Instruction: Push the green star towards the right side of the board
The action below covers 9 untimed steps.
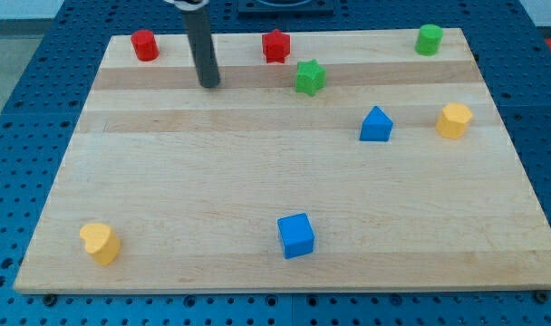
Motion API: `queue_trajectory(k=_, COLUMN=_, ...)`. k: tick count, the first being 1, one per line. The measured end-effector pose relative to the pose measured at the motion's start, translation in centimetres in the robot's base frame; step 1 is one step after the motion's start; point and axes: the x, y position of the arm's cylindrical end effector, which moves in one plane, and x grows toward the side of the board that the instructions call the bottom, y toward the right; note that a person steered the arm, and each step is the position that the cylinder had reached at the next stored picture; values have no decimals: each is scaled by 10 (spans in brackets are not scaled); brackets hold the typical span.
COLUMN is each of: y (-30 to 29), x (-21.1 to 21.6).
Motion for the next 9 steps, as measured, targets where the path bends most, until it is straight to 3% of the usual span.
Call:
queue_trajectory(k=7, y=232, x=-12)
queue_trajectory(k=9, y=257, x=7)
